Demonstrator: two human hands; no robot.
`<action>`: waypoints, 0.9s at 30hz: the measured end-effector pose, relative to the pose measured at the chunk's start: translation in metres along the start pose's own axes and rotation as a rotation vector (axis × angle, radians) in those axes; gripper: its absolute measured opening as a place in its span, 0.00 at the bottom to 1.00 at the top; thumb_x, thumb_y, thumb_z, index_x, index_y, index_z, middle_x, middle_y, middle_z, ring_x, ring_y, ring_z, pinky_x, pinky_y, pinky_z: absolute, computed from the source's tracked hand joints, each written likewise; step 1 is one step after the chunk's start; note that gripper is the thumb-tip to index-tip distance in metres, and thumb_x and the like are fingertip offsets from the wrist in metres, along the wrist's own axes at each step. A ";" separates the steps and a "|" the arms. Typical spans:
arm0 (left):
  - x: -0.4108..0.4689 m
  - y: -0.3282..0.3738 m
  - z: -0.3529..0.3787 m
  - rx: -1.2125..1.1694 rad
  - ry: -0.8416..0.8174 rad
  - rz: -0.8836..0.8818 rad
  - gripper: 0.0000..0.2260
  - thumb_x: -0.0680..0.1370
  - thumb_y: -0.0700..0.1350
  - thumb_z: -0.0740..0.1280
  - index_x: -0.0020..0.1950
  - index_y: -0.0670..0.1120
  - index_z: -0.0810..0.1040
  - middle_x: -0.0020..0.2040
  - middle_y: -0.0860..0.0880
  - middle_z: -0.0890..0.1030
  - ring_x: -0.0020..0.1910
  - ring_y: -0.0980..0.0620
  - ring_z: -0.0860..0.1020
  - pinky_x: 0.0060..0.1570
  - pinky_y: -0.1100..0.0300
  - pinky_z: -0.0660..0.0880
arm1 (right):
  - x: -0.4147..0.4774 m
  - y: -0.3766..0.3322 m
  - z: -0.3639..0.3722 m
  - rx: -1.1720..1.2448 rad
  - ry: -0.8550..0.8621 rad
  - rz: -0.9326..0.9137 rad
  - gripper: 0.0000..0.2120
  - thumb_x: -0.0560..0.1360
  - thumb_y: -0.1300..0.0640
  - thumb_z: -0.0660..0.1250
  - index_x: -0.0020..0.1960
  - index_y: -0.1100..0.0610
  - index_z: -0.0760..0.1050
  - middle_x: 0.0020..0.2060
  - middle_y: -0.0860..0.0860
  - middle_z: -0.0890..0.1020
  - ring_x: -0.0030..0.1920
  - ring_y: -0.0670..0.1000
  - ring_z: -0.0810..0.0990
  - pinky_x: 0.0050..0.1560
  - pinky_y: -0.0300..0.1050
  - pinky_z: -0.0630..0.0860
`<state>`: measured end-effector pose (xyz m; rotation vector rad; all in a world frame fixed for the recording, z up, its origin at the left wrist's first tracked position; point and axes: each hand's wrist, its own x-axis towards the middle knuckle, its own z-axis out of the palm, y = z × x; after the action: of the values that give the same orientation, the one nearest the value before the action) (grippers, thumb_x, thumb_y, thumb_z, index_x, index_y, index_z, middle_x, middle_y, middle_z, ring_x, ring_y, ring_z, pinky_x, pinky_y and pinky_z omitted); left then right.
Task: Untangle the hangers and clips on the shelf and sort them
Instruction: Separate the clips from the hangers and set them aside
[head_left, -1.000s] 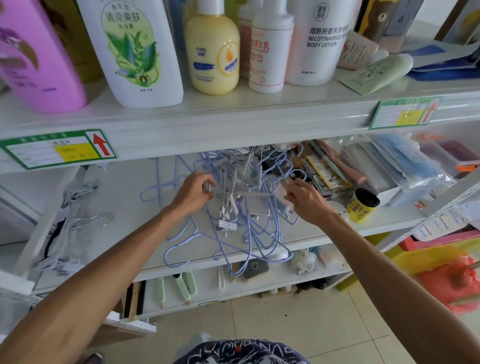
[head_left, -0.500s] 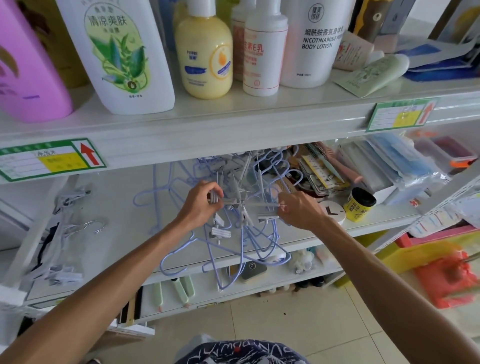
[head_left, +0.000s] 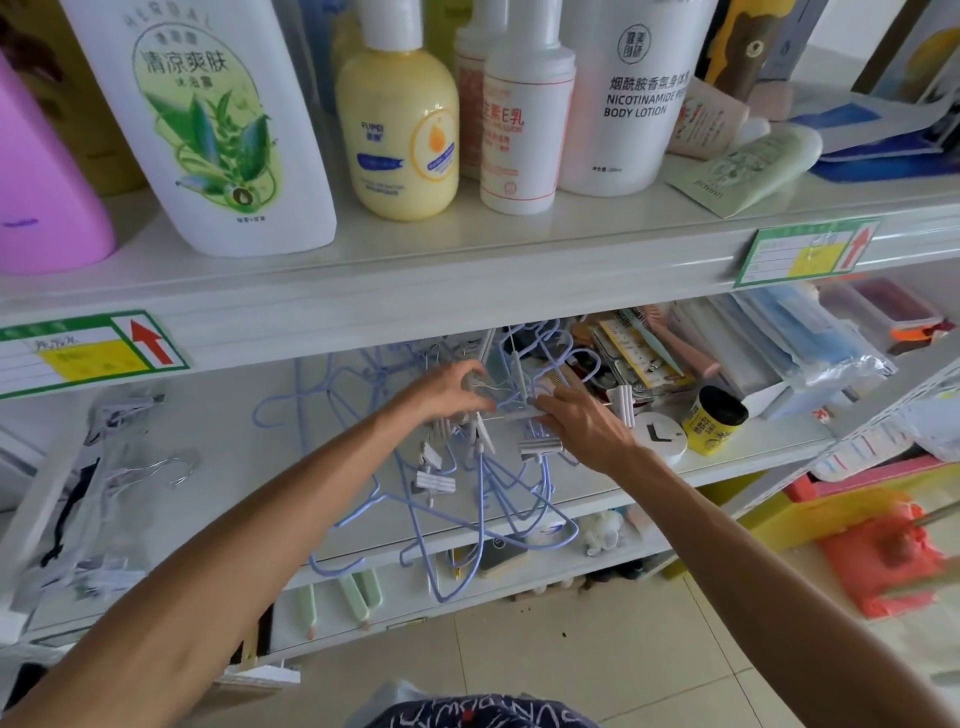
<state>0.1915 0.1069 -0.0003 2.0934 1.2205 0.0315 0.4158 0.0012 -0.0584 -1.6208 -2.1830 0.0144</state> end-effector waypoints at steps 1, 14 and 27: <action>0.003 0.005 -0.005 0.047 -0.076 -0.026 0.22 0.75 0.51 0.72 0.67 0.55 0.71 0.48 0.52 0.77 0.38 0.54 0.76 0.33 0.62 0.70 | -0.001 0.001 -0.002 -0.005 0.005 -0.010 0.05 0.80 0.57 0.65 0.52 0.59 0.76 0.37 0.50 0.74 0.33 0.47 0.69 0.34 0.47 0.77; 0.013 0.001 -0.018 -0.280 -0.027 -0.134 0.10 0.73 0.33 0.69 0.51 0.43 0.80 0.39 0.48 0.78 0.32 0.54 0.76 0.23 0.68 0.72 | 0.003 -0.011 -0.005 -0.272 -0.158 0.066 0.22 0.78 0.40 0.62 0.58 0.56 0.80 0.44 0.57 0.80 0.49 0.58 0.79 0.57 0.55 0.71; -0.004 -0.009 -0.009 -0.640 -0.068 0.071 0.08 0.73 0.34 0.73 0.51 0.39 0.79 0.45 0.42 0.84 0.45 0.43 0.84 0.49 0.52 0.82 | 0.001 -0.032 -0.010 -0.435 -0.128 0.210 0.15 0.69 0.63 0.76 0.54 0.57 0.79 0.57 0.61 0.75 0.56 0.60 0.77 0.47 0.51 0.81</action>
<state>0.1788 0.1115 0.0028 1.5582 0.9338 0.3361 0.3900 -0.0106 -0.0415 -2.1347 -2.2058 -0.3253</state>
